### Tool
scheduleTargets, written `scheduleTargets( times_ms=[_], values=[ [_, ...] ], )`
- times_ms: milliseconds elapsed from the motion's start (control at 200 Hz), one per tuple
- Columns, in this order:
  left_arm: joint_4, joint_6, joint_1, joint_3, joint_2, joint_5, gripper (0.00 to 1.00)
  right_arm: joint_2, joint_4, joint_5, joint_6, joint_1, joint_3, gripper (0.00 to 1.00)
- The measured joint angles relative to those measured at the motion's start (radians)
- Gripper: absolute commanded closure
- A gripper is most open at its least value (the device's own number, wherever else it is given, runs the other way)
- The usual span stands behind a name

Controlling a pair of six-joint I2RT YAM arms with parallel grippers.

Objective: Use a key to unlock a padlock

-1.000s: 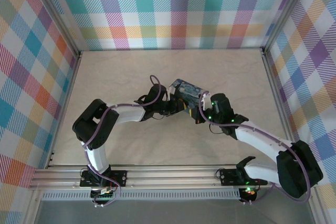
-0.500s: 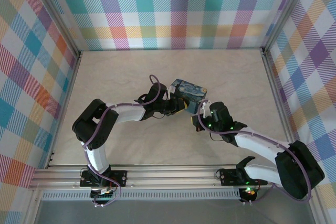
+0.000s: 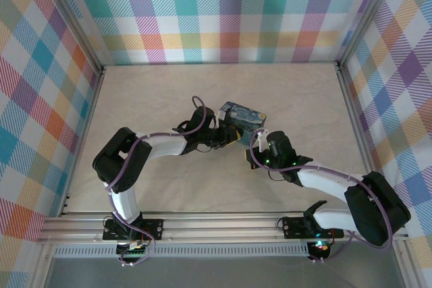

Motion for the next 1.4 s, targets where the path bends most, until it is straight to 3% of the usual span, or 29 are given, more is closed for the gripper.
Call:
scheduleTargets(
  times_ms=[1405],
  values=[
    [-0.069, 0.013, 0.0, 0.0, -0.025, -0.009, 0.82, 0.109, 0.074, 0.018, -0.032, 0.002, 0.062, 1.0]
  ],
)
